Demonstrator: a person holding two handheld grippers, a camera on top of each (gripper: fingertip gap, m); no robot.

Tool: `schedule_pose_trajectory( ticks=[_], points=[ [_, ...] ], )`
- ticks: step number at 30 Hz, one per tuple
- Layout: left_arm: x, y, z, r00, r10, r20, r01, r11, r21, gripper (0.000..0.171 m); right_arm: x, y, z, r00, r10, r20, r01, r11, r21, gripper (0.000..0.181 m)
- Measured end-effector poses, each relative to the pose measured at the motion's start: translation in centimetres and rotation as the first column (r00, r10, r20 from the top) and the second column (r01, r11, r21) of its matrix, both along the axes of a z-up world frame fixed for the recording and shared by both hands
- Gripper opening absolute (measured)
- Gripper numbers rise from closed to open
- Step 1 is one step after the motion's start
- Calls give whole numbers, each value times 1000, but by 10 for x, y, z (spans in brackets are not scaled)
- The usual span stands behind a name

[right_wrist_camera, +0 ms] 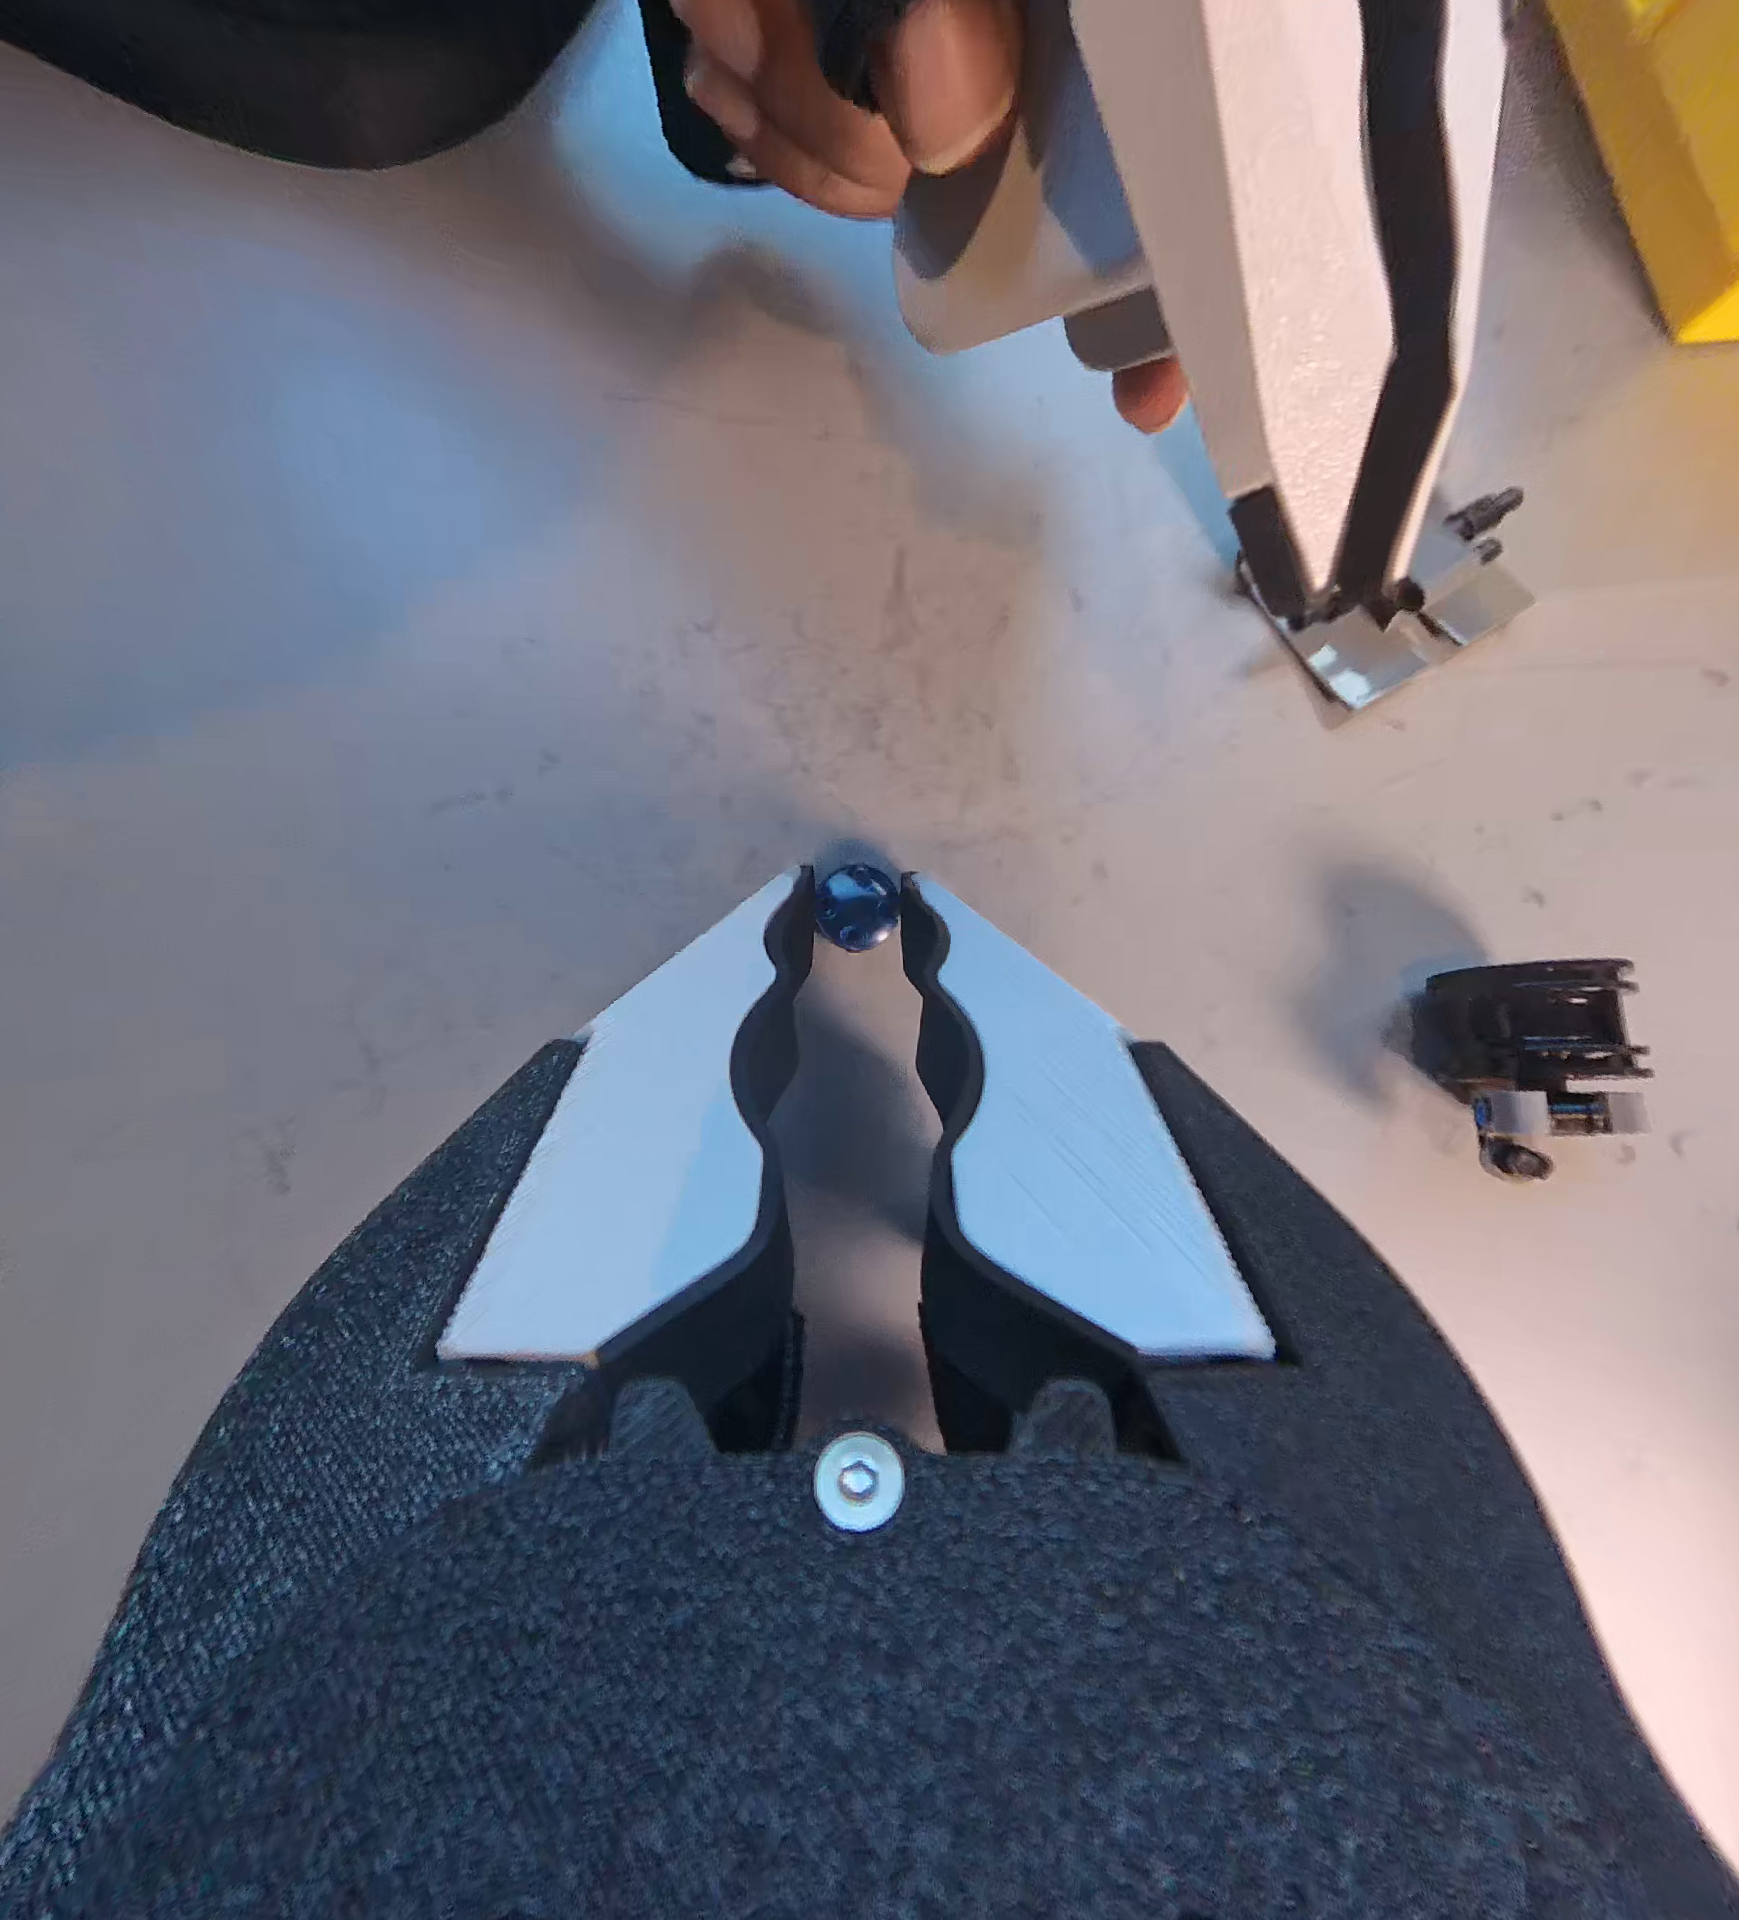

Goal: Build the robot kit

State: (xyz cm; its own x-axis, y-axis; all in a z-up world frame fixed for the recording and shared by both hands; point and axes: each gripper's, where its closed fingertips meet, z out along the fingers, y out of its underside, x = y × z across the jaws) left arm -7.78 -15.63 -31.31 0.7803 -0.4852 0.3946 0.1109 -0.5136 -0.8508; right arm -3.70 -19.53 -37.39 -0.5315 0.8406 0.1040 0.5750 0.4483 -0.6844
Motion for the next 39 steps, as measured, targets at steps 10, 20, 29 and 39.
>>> schedule_pose_trajectory(
  ticks=[10, 20, 29, 39],
  points=[
    [-6, 1, -4, 998, 14, -66, -14, 1000, 2, 17, -14, 48, 56, 973, -156, -168, 136, 982, -128, 34],
    [-16, 3, -13, 994, 32, -107, -33, 999, -12, 17, -38, 117, 18, 993, -117, 1, 113, 959, 261, 50],
    [-5, -4, -16, 981, -65, -180, 66, 998, 1, 30, -37, 67, 33, 975, 95, -199, -70, 989, 133, 31],
    [23, -39, 19, 899, -262, -350, 359, 899, 250, 31, -28, 1, 84, 884, 75, -462, -176, 968, -179, 32]
  ],
)
